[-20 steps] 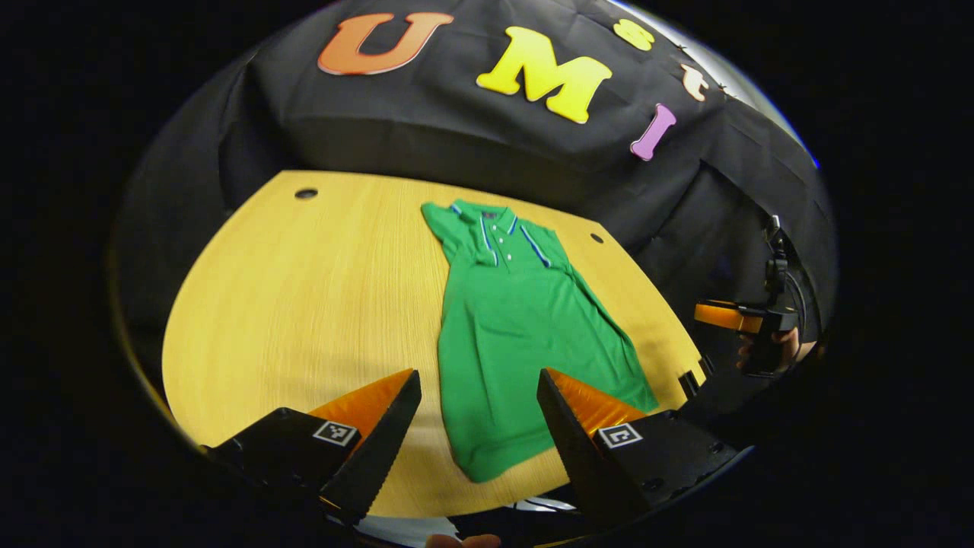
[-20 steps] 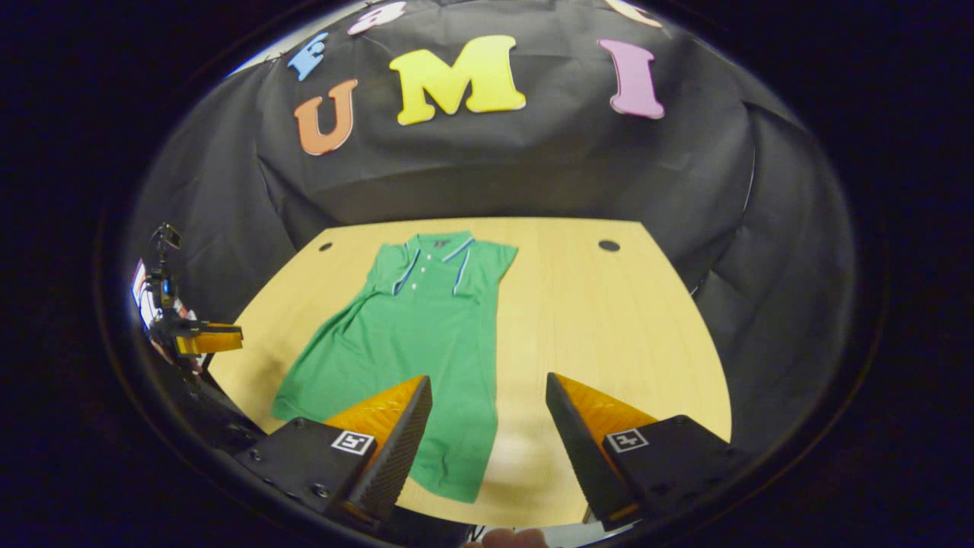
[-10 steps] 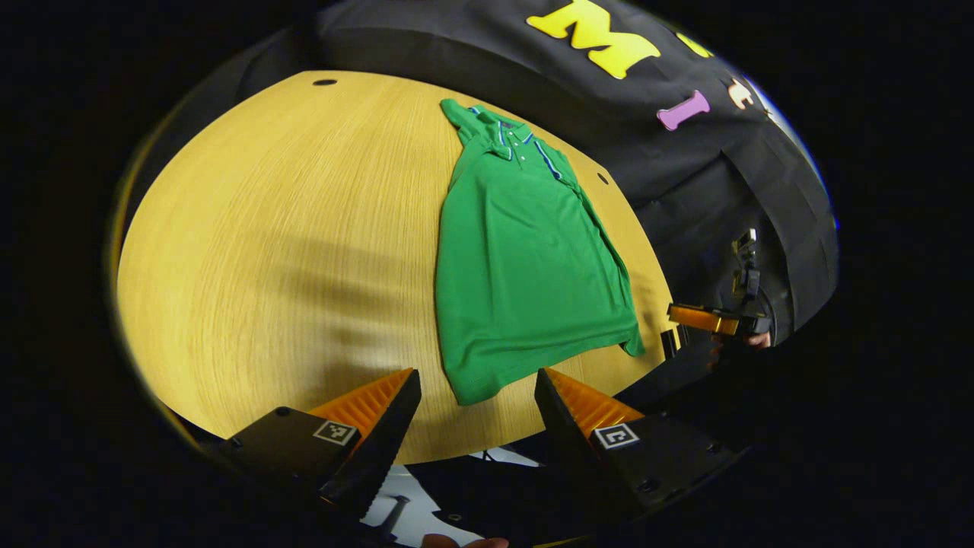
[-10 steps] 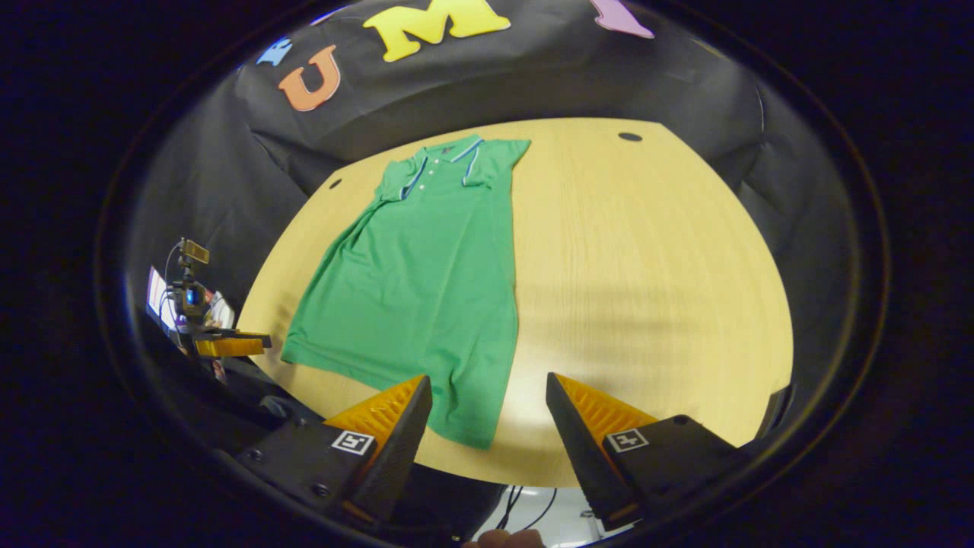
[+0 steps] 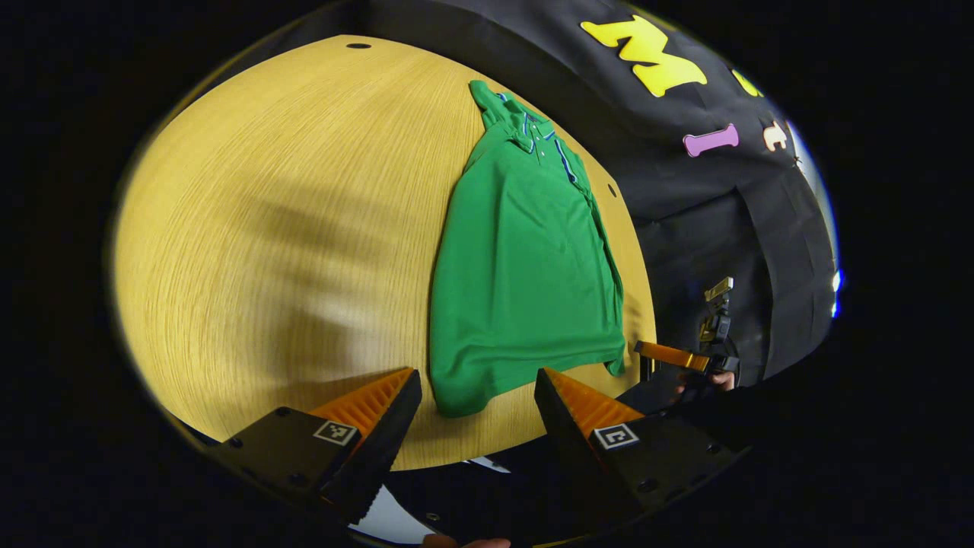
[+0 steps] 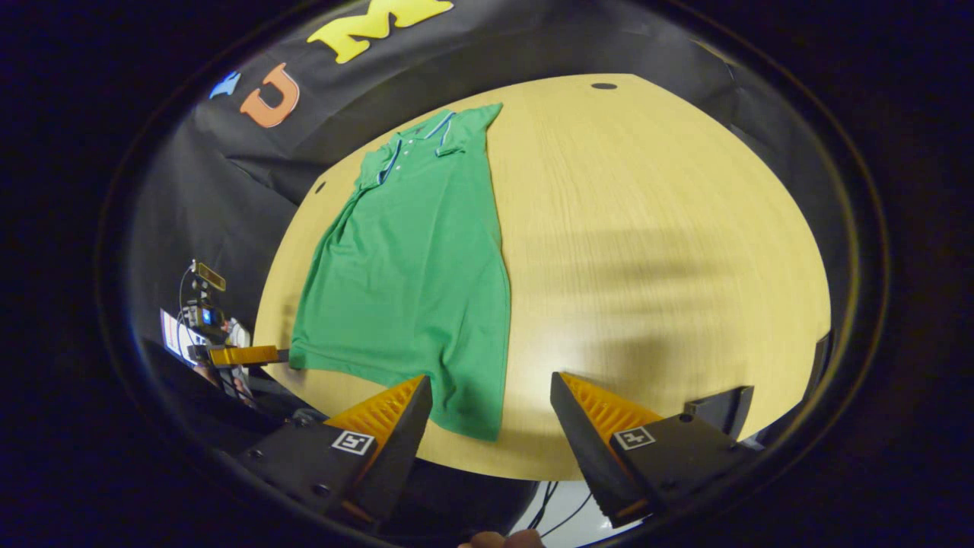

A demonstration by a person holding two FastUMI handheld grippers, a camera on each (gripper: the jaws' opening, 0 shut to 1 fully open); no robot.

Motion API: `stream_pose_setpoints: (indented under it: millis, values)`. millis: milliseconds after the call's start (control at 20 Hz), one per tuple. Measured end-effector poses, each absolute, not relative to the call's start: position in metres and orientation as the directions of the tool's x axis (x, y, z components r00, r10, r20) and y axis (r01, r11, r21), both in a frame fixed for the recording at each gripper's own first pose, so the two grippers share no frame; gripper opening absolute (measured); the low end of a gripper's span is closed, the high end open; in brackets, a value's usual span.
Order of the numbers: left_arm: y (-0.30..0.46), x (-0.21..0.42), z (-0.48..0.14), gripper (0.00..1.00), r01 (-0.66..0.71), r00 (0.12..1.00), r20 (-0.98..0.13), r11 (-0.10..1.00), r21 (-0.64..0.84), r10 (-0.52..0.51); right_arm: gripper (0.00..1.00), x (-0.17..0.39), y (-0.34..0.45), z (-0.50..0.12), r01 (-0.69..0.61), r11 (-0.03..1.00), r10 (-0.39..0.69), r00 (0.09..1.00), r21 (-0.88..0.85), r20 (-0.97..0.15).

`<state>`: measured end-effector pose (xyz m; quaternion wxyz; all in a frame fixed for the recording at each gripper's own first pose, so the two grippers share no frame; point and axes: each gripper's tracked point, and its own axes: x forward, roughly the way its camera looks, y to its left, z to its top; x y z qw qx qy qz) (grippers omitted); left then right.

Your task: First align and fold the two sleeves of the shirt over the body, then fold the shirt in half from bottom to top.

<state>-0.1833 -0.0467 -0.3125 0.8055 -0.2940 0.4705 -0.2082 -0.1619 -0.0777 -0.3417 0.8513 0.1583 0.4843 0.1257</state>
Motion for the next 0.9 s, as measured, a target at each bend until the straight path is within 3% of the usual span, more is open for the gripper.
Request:
stream_pose_setpoints:
  millis: [300,400,600,700,750,900]
  values:
    - [-0.052,-0.177,-0.311,1.00,0.017,0.468,-0.593,0.678,-0.735,-0.655,0.97,-0.152,-0.066,-0.347,-0.081,0.908,0.396,0.484,0.411,-0.780]
    - [-0.060,-0.174,-0.311,0.92,0.022,0.456,-0.580,0.660,-0.751,-0.675,0.97,-0.152,-0.055,-0.346,-0.119,0.904,0.415,0.465,0.410,-0.782]
    - [-0.070,-0.168,-0.310,0.88,0.028,0.440,-0.538,0.610,-0.792,-0.719,0.97,-0.146,-0.038,-0.340,-0.072,0.827,0.536,0.402,0.558,-0.743]
    - [-0.072,-0.166,-0.308,0.87,0.023,0.438,-0.515,0.582,-0.813,-0.737,0.90,-0.144,-0.040,-0.344,0.012,0.754,0.605,0.375,0.656,-0.702]
    - [-0.073,-0.164,-0.308,0.87,0.018,0.436,-0.509,0.572,-0.820,-0.743,0.77,-0.142,-0.043,-0.340,0.049,0.719,0.632,0.367,0.693,-0.682]
    - [-0.078,-0.160,-0.308,0.85,0.019,0.430,-0.494,0.555,-0.832,-0.755,0.82,-0.143,-0.040,-0.340,0.051,0.716,0.639,0.355,0.696,-0.683]
